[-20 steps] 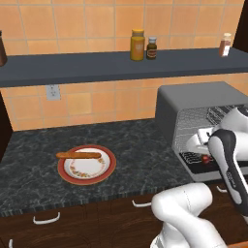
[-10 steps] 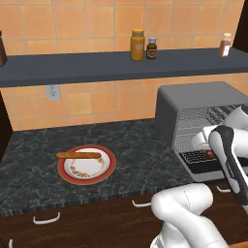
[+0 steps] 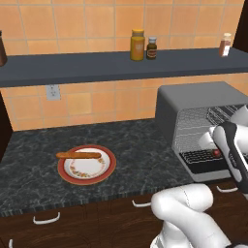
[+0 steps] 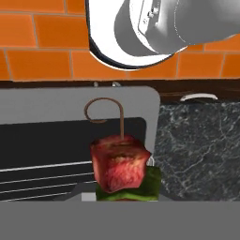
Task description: Pick up the kebab skewer and baguette bread, and place them inside the toaster oven. Close the toaster oven door and start by setting the timer.
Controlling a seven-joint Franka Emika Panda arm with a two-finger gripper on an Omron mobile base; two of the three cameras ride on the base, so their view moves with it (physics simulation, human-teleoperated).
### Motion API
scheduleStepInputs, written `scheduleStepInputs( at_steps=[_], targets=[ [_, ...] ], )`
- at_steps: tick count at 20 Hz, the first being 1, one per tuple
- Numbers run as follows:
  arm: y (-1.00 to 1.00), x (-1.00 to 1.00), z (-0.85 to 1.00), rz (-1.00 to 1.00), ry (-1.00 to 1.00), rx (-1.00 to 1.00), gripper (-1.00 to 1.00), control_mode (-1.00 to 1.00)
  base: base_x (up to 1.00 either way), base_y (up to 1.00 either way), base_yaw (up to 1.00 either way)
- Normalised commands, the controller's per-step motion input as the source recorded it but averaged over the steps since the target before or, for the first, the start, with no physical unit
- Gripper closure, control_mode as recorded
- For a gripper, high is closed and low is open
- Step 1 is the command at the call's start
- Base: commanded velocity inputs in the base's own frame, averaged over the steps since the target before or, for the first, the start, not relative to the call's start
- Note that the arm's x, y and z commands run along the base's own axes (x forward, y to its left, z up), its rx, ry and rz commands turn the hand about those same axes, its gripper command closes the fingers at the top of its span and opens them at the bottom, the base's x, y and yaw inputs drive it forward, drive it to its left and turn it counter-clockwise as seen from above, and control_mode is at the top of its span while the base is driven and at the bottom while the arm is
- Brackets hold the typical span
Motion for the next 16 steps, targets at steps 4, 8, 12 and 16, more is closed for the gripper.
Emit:
scheduleStepInputs(
  at_steps=[4,8,12,16],
  targets=[
    [0.0,0.1,-0.11,0.04,0.0,-0.01,1.0,-1.0,0.0,0.0,0.0],
    [0.03,0.15,-0.11,0.04,0.0,0.0,1.0,-1.0,0.0,0.0,0.0],
    [0.07,0.42,-0.16,0.02,0.0,0.0,1.0,-1.0,0.0,0.0,0.0],
    [0.0,0.43,-0.36,0.02,0.0,0.0,1.0,-1.0,0.0,0.0,0.0]
  ],
)
